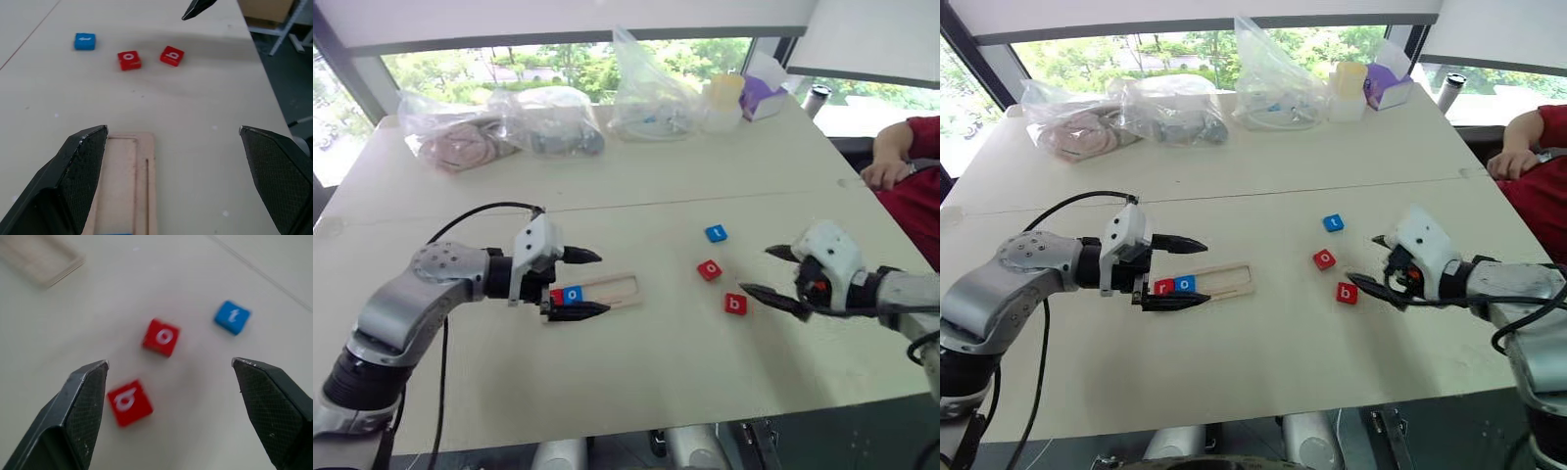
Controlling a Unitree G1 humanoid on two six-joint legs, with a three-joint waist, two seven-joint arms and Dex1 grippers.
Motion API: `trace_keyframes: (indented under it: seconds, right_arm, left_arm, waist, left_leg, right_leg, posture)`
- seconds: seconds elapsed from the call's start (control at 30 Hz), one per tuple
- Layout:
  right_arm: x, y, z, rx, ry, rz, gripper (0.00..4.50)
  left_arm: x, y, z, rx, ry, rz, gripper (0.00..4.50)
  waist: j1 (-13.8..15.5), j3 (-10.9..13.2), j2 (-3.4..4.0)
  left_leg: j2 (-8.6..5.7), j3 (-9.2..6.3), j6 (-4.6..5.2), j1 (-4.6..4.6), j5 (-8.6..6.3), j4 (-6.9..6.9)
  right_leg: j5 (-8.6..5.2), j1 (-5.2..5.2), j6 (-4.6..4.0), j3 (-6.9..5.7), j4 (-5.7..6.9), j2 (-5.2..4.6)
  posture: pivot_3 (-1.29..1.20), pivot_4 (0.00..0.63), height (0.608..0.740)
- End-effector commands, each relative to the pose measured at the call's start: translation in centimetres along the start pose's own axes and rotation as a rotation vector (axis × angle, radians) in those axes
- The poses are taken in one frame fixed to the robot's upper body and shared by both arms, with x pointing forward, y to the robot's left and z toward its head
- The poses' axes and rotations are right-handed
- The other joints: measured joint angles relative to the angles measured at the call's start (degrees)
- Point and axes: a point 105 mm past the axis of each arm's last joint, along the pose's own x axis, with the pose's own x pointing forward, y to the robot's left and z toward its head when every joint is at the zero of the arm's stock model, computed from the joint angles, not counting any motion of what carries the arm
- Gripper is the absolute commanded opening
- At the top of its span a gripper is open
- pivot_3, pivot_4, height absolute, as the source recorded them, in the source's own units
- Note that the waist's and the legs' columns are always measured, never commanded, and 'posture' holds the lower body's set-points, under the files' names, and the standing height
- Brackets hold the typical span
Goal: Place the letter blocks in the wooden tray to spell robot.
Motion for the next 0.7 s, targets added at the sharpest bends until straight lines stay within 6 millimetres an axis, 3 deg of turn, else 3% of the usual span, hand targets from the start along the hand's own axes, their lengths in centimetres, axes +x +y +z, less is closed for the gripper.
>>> trace_keyframes:
  seconds: [0.03, 0.27, 0.63, 0.7]
  right_arm:
    - [0.2, 0.4, -1.1, -0.112, -0.008, 0.109, 4.15]
    - [2.1, 2.0, -3.0, -0.147, -0.009, 0.226, 4.15]
    - [3.6, 0.1, -4.8, -0.161, 0.006, 0.214, 4.15]
    - [3.6, 0.1, -5.2, -0.152, 0.007, 0.226, 3.35]
  left_arm:
    - [-0.5, -0.2, 0.9, 0.046, -0.003, 0.01, 4.5]
    - [-1.3, -0.5, 0.4, -0.004, 0.01, 0.093, 4.5]
    - [-0.9, -0.6, 0.0, -0.007, 0.019, 0.098, 4.5]
    - [-0.9, -0.6, 0.0, -0.003, 0.02, 0.103, 4.5]
  waist:
    - [0.07, 0.05, -0.08]
    - [0.36, 0.08, -0.08]
    - [0.46, 0.08, -0.09]
    - [0.45, 0.08, -0.09]
  left_leg:
    - [-0.01, 0.01, 0.0, 0.01, 0.0, 0.03]
    - [0.0, -0.01, -0.01, 0.04, 0.0, 0.11]
    - [-0.05, -0.02, -0.01, 0.03, 0.01, 0.25]
    - [-0.05, -0.02, -0.01, 0.03, 0.01, 0.25]
  right_leg:
    - [0.0, 0.0, 0.0, 0.03, 0.04, 0.0]
    - [0.0, -0.02, -0.02, 0.07, 0.21, 0.04]
    - [0.03, 0.03, -0.03, 0.13, 0.26, 0.03]
    - [0.04, 0.03, -0.03, 0.13, 0.27, 0.03]
  posture:
    - [0.0, 0.15, 0.74]
    - [0.0, 0.15, 0.74]
    - [0.0, 0.15, 0.74]
    - [0.0, 0.15, 0.74]
